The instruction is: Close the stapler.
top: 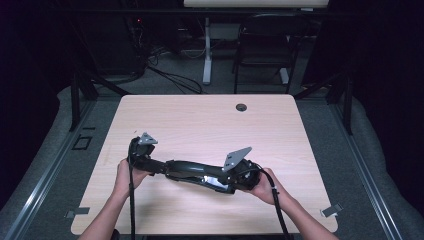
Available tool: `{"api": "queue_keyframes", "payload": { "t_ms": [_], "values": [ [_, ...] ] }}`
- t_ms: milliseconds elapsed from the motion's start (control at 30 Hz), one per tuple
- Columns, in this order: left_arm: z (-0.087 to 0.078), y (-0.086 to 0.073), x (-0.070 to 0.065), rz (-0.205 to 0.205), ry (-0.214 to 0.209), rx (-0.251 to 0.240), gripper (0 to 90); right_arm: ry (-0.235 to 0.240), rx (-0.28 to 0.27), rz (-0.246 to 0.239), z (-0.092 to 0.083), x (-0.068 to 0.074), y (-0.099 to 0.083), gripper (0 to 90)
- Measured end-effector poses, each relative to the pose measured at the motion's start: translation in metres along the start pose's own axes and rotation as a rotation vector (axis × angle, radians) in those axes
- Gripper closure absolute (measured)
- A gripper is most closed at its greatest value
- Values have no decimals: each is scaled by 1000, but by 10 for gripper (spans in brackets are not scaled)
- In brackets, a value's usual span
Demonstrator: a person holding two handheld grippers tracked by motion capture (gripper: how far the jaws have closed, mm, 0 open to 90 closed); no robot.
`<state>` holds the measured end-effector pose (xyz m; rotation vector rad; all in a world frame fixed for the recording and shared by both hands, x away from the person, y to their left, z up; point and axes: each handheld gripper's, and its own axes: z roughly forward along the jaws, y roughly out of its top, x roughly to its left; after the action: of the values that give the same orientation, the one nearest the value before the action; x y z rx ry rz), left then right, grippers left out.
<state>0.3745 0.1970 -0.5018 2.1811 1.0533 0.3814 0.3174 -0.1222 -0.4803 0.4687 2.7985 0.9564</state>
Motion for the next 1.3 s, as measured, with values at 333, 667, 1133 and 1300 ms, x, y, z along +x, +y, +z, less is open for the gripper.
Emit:
{"api": "queue_keyframes", "payload": {
  "t_ms": [333, 667, 1133, 1300],
  "values": [
    [1, 0, 1, -1, -3, 8, 0, -129, 65, -31, 6, -11, -4, 900],
    [2, 0, 4, -24, 18, 4, 0, -127, -124, 180, -18, -40, -8, 900],
    [4, -1, 7, -38, 25, 19, 0, -188, -9, 274, 3, -55, -18, 900],
    [4, -1, 7, -39, 25, 18, 0, -193, 0, 281, 7, -56, -21, 900]
  ]
}}
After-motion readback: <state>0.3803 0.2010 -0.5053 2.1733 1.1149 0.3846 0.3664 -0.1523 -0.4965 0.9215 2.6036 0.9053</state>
